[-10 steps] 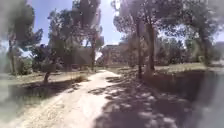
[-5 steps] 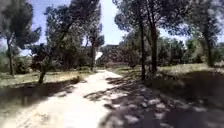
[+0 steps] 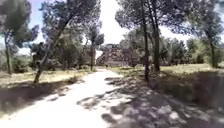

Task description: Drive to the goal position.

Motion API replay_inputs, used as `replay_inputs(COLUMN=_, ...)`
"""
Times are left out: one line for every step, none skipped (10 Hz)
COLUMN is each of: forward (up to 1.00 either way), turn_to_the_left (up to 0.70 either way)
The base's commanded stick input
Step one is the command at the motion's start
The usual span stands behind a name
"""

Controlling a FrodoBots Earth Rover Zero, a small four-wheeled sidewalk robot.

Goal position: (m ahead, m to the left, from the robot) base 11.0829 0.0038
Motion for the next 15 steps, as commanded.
replay_inputs(forward=0.85, turn_to_the_left=0.00)
replay_inputs(forward=0.85, turn_to_the_left=0.00)
replay_inputs(forward=0.85, turn_to_the_left=0.00)
replay_inputs(forward=0.85, turn_to_the_left=0.00)
replay_inputs(forward=0.85, turn_to_the_left=0.00)
replay_inputs(forward=0.85, turn_to_the_left=0.00)
replay_inputs(forward=0.85, turn_to_the_left=0.00)
replay_inputs(forward=0.85, turn_to_the_left=0.00)
replay_inputs(forward=0.85, turn_to_the_left=0.00)
replay_inputs(forward=0.85, turn_to_the_left=0.13)
replay_inputs(forward=0.85, turn_to_the_left=0.26)
replay_inputs(forward=0.85, turn_to_the_left=0.24)
replay_inputs(forward=0.85, turn_to_the_left=0.13)
replay_inputs(forward=0.85, turn_to_the_left=0.01)
replay_inputs(forward=0.85, turn_to_the_left=0.00)
